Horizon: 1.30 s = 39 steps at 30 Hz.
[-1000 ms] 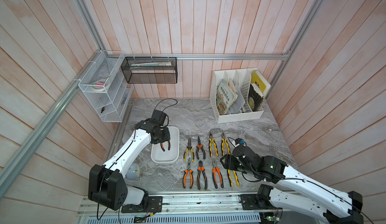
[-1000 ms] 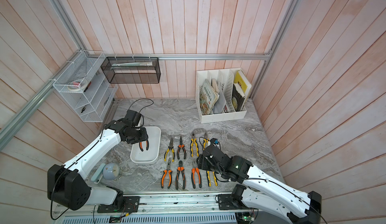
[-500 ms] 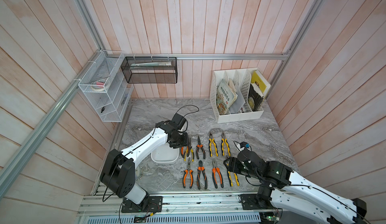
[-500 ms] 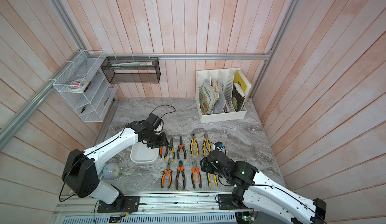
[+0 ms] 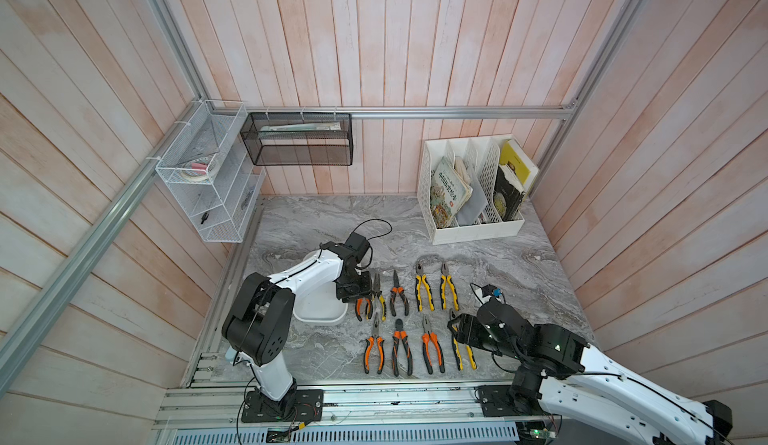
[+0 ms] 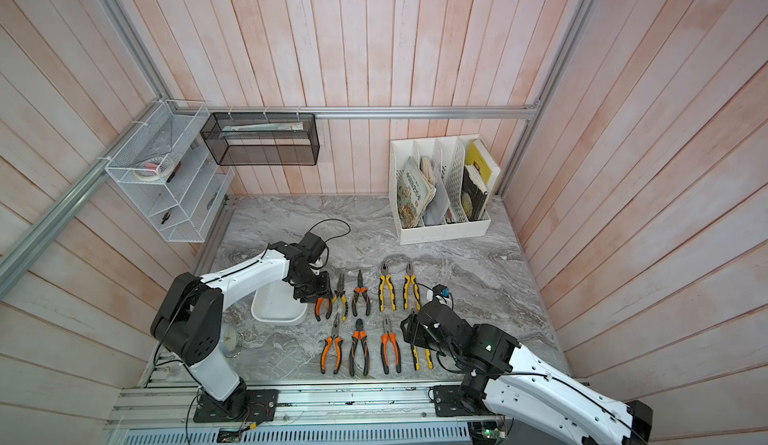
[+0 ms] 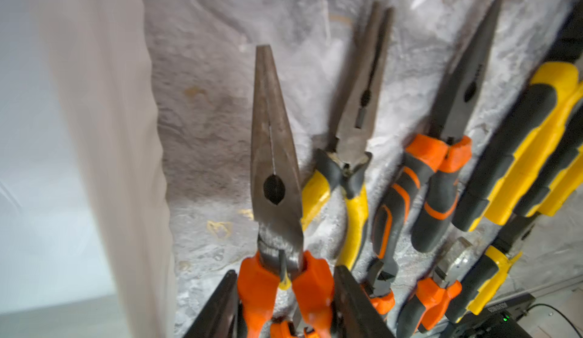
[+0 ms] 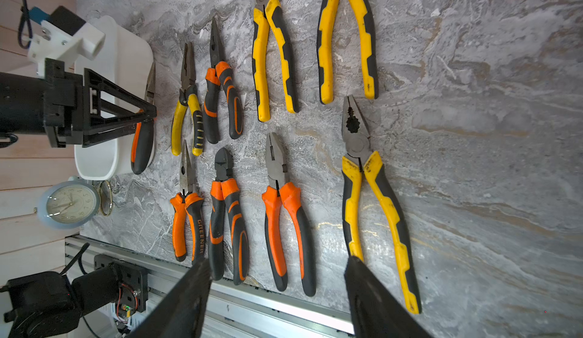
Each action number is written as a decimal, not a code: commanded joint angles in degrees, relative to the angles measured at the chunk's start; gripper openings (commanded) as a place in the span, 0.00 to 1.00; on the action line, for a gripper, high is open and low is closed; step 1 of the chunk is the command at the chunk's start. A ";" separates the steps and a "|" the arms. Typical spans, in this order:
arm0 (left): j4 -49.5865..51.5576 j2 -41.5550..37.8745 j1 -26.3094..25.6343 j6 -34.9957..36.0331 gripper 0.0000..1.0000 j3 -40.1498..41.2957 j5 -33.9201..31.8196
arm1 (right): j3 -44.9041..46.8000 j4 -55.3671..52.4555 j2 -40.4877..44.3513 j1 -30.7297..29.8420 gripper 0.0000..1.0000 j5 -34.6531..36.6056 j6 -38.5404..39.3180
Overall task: Take the pliers out of the storage box
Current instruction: Move the storage box to the center of the board, then place the pliers at the center of the board.
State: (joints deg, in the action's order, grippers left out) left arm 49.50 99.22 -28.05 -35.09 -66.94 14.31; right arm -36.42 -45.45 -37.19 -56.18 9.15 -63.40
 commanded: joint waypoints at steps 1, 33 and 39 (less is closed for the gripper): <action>1.68 -3.22 2.29 1.75 0.00 1.32 -1.85 | 0.94 -2.44 1.04 0.29 0.70 0.78 -1.02; -8.94 -0.87 4.06 9.35 0.00 5.53 -9.89 | 2.28 -0.65 -1.52 0.28 0.70 -1.88 -1.64; -10.83 -0.73 3.97 9.34 0.00 7.61 -10.53 | 2.06 -0.08 -3.02 0.24 0.70 -2.33 -1.14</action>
State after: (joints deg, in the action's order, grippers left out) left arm 41.21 98.21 -24.01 -25.15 -59.83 4.03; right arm -34.33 -45.41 -39.72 -56.16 7.35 -64.49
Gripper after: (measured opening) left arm 0.466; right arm 0.699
